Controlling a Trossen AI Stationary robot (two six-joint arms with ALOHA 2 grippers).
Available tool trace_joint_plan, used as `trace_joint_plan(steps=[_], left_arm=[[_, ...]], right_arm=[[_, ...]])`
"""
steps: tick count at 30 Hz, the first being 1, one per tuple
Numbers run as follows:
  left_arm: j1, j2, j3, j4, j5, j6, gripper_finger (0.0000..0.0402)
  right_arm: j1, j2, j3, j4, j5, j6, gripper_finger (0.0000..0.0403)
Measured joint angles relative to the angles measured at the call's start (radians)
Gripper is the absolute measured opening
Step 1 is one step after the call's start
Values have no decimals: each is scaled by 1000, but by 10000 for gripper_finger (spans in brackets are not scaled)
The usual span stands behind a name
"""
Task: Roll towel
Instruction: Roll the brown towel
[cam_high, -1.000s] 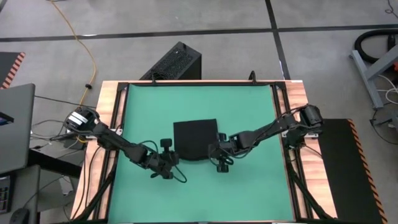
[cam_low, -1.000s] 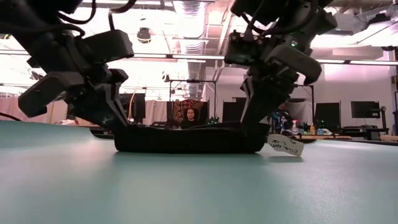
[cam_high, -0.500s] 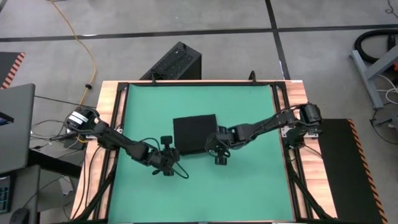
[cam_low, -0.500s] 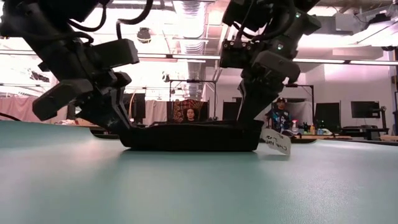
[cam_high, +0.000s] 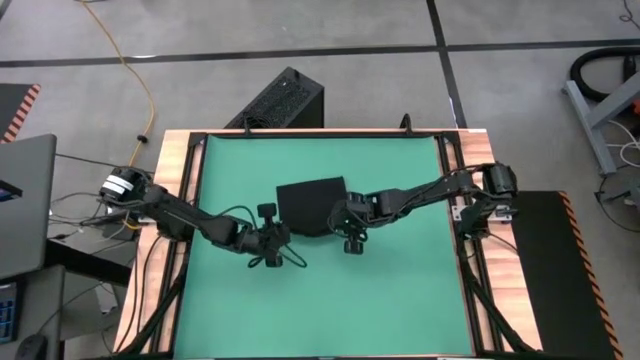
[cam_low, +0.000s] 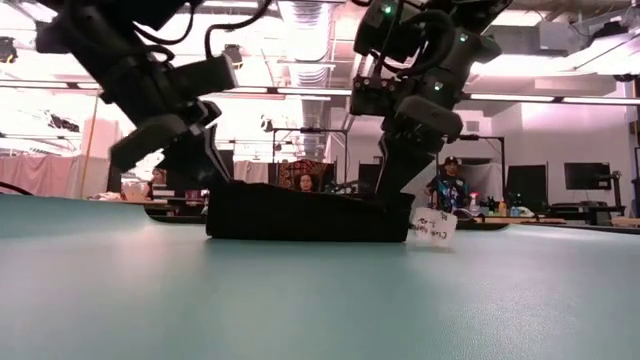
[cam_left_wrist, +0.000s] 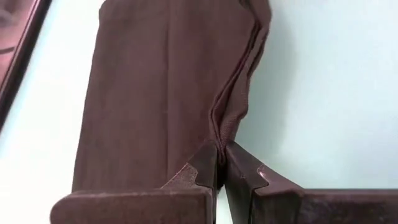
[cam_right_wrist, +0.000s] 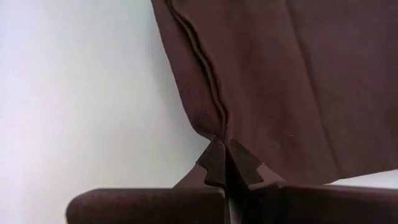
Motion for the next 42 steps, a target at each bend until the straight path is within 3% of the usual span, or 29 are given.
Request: trace_joint_plan(steps=[6, 22, 31, 42], left_arm=[[81, 0, -9, -4, 77, 15, 2], [242, 0, -33, -35, 86, 75, 2], [334, 0, -93, 81, 135, 105, 2], [383, 0, -95, 70, 175, 115, 2]], right_arm=[[-61, -2, 0, 26, 3, -48, 10], [-226, 7, 0, 189, 11, -129, 10], [-288, 10, 0, 227, 7, -168, 10], [-348, 145, 38, 305, -11, -229, 10]])
